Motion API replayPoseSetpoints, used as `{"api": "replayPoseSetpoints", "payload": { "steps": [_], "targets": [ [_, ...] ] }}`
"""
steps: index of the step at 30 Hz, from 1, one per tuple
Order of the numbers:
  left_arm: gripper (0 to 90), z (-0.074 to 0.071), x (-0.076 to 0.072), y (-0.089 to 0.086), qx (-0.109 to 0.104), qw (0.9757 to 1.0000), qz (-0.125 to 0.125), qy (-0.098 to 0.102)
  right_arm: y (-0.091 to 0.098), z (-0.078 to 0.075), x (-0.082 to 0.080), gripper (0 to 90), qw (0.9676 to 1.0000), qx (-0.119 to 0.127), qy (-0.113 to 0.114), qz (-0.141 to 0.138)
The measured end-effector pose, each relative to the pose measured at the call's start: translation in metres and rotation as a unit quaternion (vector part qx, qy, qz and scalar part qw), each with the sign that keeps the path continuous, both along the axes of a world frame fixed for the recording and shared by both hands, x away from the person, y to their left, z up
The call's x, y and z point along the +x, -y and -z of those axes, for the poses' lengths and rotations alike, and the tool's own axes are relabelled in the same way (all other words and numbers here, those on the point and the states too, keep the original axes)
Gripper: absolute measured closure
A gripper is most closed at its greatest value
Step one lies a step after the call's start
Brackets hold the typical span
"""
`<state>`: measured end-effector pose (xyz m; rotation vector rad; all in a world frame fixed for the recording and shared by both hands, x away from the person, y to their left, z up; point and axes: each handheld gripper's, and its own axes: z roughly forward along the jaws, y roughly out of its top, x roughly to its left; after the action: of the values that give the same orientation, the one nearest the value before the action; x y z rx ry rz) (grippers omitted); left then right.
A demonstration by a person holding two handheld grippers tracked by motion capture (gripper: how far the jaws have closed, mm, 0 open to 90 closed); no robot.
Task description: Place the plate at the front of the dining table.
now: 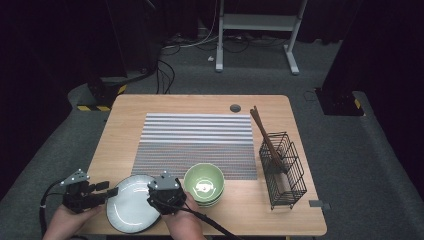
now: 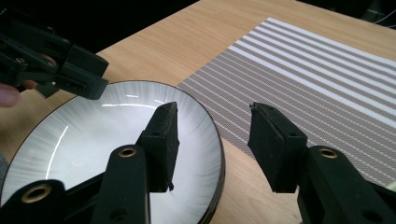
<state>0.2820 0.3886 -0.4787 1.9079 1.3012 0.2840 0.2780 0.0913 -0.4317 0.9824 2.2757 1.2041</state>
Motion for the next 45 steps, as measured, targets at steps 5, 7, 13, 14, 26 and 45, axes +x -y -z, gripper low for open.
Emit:
{"api": "replayPoseSetpoints", "payload": {
  "steps": [5,7,13,14,26,45],
  "targets": [
    [46.0,0.001,0.000,0.001,0.001,1.0000,0.002,-0.003,-0.004,0.005,-0.002,53.5,1.0000,-0.004,-0.006,0.002],
    [46.6,0.001,0.001,0.002,0.003,1.0000,0.003,-0.004,-0.005,0.008,-0.003,53.6,0.9999,-0.006,-0.011,0.002],
    [54.0,0.001,-0.001,0.003,-0.003,0.9999,0.016,-0.004,-0.007,0.016,-0.001,52.2,0.9996,-0.008,-0.024,0.009],
    [54.1,0.001,-0.001,0.002,-0.004,0.9999,0.015,-0.004,-0.008,0.017,0.000,51.9,0.9995,-0.009,-0.031,0.009],
    [57.3,-0.002,-0.002,0.000,-0.002,1.0000,0.003,0.002,-0.013,0.028,0.002,51.8,0.9981,-0.017,-0.054,0.026],
    [64.9,0.005,0.000,0.003,0.014,0.9996,0.013,-0.022,-0.008,0.048,0.005,49.0,0.9929,-0.007,-0.108,0.049]
  ]
}}
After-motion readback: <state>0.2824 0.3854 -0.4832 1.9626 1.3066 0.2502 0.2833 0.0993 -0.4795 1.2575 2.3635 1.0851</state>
